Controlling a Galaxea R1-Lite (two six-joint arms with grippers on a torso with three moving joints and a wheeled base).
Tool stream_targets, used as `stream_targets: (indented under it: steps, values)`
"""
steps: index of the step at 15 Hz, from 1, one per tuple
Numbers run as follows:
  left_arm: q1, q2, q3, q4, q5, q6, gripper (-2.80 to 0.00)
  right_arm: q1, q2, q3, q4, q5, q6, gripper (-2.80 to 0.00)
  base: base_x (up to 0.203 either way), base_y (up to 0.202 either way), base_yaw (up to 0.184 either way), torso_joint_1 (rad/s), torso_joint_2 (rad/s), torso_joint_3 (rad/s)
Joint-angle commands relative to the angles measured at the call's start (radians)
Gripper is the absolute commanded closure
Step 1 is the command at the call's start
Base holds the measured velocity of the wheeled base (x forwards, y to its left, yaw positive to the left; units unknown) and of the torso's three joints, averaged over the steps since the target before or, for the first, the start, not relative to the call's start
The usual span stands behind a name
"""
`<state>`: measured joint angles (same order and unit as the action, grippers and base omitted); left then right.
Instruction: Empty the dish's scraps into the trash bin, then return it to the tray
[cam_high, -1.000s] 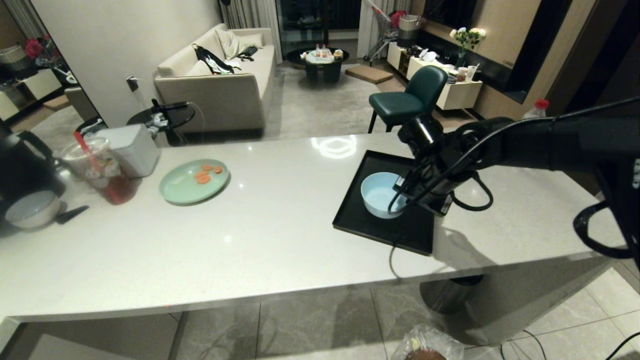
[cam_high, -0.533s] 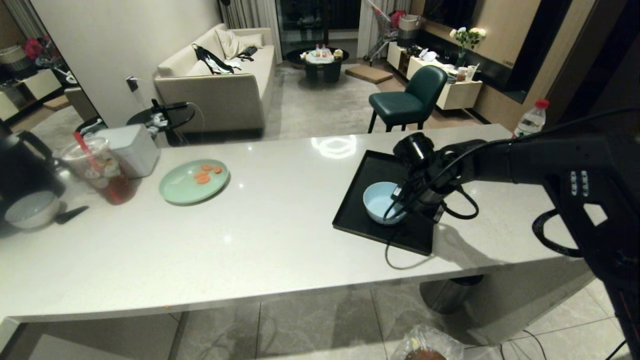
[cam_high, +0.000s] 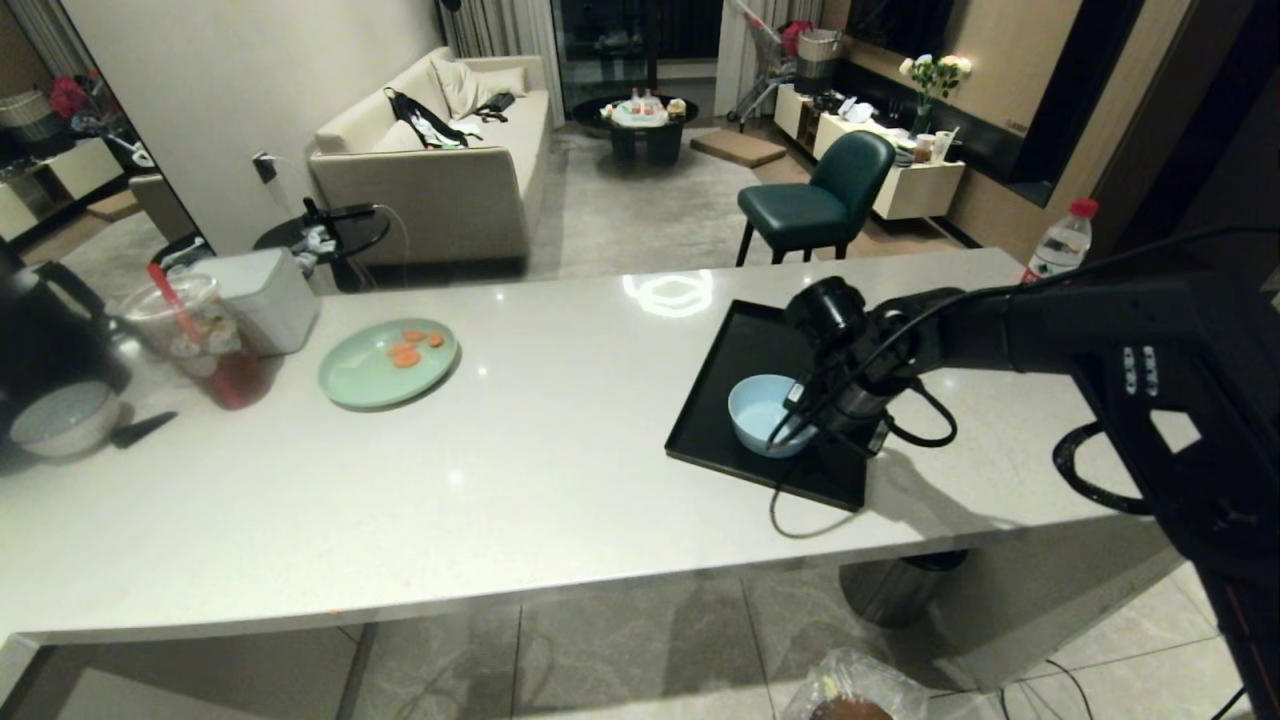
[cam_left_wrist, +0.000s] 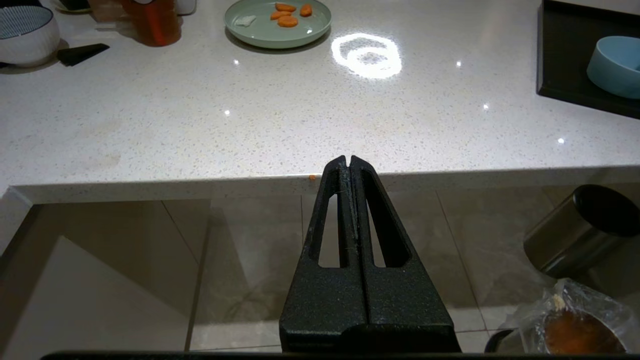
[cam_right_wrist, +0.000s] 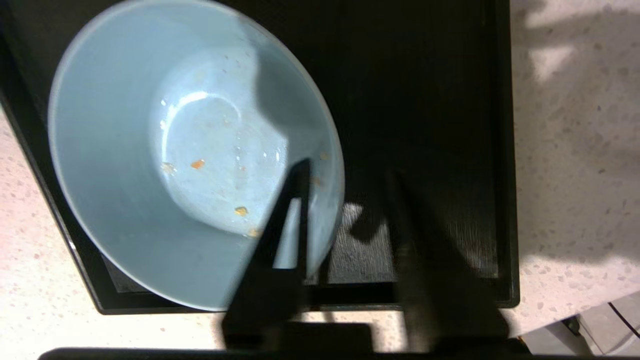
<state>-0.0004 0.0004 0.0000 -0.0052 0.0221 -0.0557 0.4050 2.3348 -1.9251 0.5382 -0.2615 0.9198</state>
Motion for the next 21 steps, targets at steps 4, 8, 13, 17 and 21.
stream_targets:
  steps: [4,8,13,17,21]
  values:
    - [0.000,0.001,0.000,0.000,0.001,-0.001,0.00,-0.001,-0.077,0.001,0.011,-0.003,0.003,-2.80,0.000,0.000,0.000,0.000,0.00,0.000]
    - [0.000,0.001,0.000,-0.001,0.001,-0.001,0.00,0.031,-0.211,0.006,0.005,-0.010,-0.102,-2.80,0.000,0.000,0.000,0.000,0.00,0.000]
    - [-0.001,0.001,0.000,-0.001,0.001,-0.001,0.00,0.122,-0.520,0.240,-0.051,-0.085,-0.377,-2.80,0.000,0.000,0.000,0.000,0.00,0.000]
    - [-0.001,0.000,0.000,-0.001,0.001,-0.001,0.00,0.191,-0.836,0.662,-0.184,-0.106,-0.511,0.00,0.000,0.000,0.000,0.000,0.00,0.000]
    - [-0.001,0.000,0.000,-0.001,0.001,-0.001,0.00,0.214,-1.124,0.998,-0.293,-0.144,-0.592,0.00,0.000,0.000,0.000,0.000,0.00,0.000]
